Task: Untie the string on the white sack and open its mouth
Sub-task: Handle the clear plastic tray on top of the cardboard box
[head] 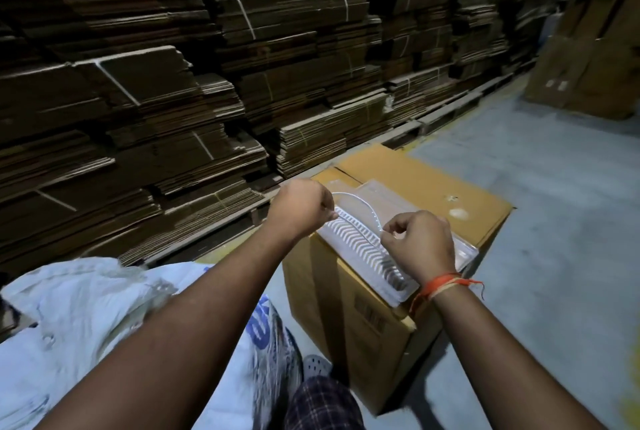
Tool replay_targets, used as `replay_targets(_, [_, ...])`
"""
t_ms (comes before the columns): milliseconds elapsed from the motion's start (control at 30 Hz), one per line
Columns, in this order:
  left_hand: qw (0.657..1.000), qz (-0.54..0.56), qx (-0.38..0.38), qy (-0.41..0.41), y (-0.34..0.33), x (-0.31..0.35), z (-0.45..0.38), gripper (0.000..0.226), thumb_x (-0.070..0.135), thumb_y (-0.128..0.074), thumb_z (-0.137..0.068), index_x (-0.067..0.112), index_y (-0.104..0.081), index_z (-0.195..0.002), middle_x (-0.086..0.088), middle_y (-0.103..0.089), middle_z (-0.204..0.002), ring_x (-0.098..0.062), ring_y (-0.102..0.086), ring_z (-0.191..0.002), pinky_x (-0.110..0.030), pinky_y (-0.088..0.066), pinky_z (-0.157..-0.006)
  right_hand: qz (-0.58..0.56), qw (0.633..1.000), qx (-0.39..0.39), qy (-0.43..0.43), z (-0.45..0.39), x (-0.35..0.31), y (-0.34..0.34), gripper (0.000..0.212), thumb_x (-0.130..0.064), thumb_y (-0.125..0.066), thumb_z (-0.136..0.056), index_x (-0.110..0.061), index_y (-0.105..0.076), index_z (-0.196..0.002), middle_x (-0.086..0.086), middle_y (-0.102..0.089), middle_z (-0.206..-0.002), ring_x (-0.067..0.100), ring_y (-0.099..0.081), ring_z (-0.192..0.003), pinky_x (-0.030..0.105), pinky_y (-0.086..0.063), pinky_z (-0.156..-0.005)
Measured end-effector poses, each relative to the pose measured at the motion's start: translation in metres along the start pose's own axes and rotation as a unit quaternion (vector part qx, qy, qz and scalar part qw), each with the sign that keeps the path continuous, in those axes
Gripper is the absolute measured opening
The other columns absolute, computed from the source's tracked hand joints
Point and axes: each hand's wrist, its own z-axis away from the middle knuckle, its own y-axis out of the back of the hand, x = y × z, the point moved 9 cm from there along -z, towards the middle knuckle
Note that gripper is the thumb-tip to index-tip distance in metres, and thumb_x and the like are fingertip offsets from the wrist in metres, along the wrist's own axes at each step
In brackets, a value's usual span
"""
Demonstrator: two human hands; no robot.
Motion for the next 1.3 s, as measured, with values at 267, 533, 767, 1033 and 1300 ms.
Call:
replay_targets(267, [0.988, -0.054, -0.142, -0.003, -0.049, 0.014, -0.026, 0.004, 0.023, -0.082, -0.083, 0.024, -0.085, -0.086, 0.002, -0.080, -0.088, -0.021, -0.074, -0.083, -0.031, -0.051, -0.065, 0.070, 0.997, -0.025, -0.012, -0.013, 0.010, -0.014, 0.019, -0.041, -0.077, -0.083, -0.026, -0.082, -0.094, -0.003, -0.069, -0.106, 0.021, -0.043, -0.102, 0.035, -0.045, -0.082])
replay_targets(533, [0.992, -0.010, -0.125, -0.024, -0.046, 0.027, -0.035, 0.019, 0.035, -0.074, -0.090, 0.027, -0.084, -0.104, 0.006, -0.082, -0.102, -0.013, -0.073, -0.092, -0.031, -0.061, -0.080, 0.065, 0.998, 0.003, -0.004, -0.007, 0.011, 0.000, 0.030, -0.054, -0.075, -0.084, -0.029, -0.079, -0.100, -0.002, -0.056, -0.113, 0.021, -0.042, -0.115, 0.033, -0.044, -0.086])
replay_targets(767, [0.997, 0.040, -0.058, -0.012, -0.023, 0.043, -0.053, 0.031, 0.042, -0.070, -0.094, 0.024, -0.078, -0.117, 0.003, -0.081, -0.104, -0.016, -0.074, -0.100, -0.035, -0.061, -0.089, -0.063, 0.990, 0.080, -0.092, -0.007, 0.087, 0.032, 0.018, -0.049, -0.066, -0.082, -0.035, -0.078, -0.084, 0.000, -0.073, -0.106, 0.028, -0.059, -0.114, 0.031, -0.042, -0.092])
replay_targets(1033, [0.994, 0.006, -0.099, -0.042, -0.043, 0.076, -0.091, 0.031, 0.041, -0.068, -0.095, 0.025, -0.078, -0.118, 0.001, -0.077, -0.126, -0.020, -0.070, -0.114, -0.029, -0.050, -0.089, -0.145, 0.969, 0.046, -0.195, 0.002, 0.143, 0.019, 0.003, -0.042, -0.072, -0.078, -0.039, -0.073, -0.077, 0.005, -0.071, -0.110, 0.025, -0.067, -0.096, 0.037, -0.057, -0.083])
replay_targets(1300, [0.967, -0.097, -0.233, 0.029, -0.098, 0.056, -0.132, 0.027, 0.038, -0.071, -0.087, 0.022, -0.081, -0.107, -0.002, -0.078, -0.113, -0.024, -0.073, -0.100, -0.038, -0.062, -0.091, -0.125, 0.964, 0.016, -0.235, 0.007, 0.165, -0.001, 0.018, -0.034, -0.085, -0.075, -0.040, -0.069, -0.082, 0.003, -0.058, -0.113, 0.020, -0.064, -0.086, 0.046, -0.056, -0.098])
